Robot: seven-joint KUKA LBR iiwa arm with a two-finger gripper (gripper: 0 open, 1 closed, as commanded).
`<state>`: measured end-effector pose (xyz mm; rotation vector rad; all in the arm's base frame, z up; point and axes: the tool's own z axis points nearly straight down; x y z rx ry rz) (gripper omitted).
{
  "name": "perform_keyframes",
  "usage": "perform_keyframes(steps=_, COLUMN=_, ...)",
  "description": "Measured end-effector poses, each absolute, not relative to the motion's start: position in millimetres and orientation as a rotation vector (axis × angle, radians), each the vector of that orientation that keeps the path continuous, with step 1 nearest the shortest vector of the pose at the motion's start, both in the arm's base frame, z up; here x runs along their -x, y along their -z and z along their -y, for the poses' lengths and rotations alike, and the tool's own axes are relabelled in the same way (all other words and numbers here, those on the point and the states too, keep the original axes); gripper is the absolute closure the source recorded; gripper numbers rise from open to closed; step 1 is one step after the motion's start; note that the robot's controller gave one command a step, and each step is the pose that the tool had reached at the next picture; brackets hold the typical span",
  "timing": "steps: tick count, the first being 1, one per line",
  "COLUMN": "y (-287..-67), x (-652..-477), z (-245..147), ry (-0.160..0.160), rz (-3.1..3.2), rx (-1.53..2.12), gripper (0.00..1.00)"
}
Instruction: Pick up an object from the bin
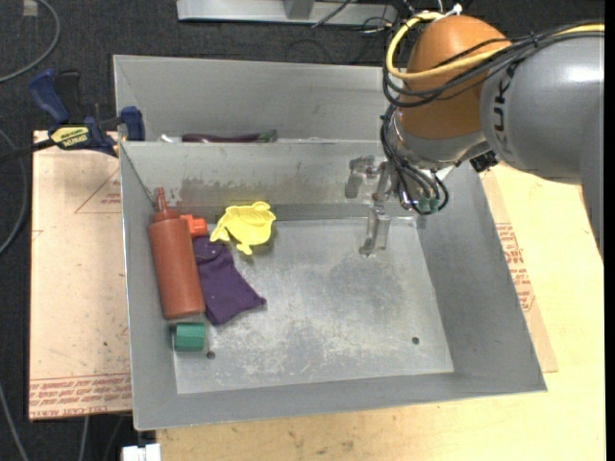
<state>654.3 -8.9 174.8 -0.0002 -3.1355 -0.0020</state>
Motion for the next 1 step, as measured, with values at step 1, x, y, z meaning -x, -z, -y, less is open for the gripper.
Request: perform_keyframes(steps=1, y=-180.2, x=-655.8, z=8.9, ry=0.002, rz=3.143, rx=0.0, gripper=0.0)
